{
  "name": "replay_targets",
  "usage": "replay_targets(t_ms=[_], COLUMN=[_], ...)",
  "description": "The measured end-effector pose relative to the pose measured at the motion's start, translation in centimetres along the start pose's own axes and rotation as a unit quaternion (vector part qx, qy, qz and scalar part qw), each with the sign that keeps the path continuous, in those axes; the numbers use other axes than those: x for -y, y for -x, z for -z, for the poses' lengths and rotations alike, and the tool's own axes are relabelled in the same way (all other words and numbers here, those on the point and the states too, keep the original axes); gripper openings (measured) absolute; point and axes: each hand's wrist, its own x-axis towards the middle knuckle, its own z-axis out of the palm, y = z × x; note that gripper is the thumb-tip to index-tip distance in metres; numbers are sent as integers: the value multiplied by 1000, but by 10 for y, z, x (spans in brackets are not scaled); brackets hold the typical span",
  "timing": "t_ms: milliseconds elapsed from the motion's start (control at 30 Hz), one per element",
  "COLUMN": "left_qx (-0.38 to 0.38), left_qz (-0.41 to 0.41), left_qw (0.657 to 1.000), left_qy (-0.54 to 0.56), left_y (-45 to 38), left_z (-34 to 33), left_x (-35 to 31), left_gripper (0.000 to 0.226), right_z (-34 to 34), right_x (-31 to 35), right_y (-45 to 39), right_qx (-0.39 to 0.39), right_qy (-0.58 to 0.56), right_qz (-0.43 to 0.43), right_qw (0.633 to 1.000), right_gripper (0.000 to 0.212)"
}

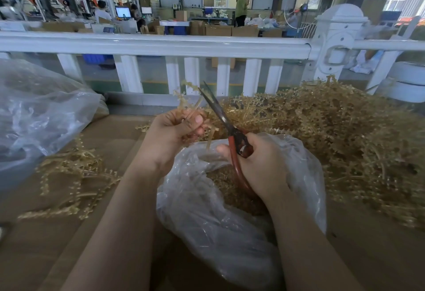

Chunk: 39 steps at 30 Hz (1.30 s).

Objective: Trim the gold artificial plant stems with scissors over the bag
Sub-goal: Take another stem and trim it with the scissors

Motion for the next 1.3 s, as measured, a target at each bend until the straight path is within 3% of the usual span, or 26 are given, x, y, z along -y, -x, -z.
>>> replay_targets(t_ms=[67,333,533,633,733,1067,1300], left_qx=[-4,5,19,10,-7,41,-1], left_qz=[-1,-13,-27,-38,-34,17,19], left_qw=[1000,1000,999,999,999,998,999], left_qy=[3,12,-21,-17,-15,47,42], left_y=[0,0,1,0,-1,4,3], left_z=[1,2,2,2,3,-8,-9], left_x=[0,0,0,0,1,-2,0], left_gripper=[13,10,12,4,14,35,15], right_z=[1,3,3,4,5,1,1], right_x=[0,3,1,2,4,-2,0], right_y=[0,0,0,0,2,-1,-1], right_qx=[2,10,46,28,0,-3,-8], right_qy=[-19,-27,65,91,101,117,117], right_qz=[-7,-3,26,46,72,37,50], right_qw=[1000,1000,997,994,992,992,992], right_gripper=[64,49,42,45,56,45,46])
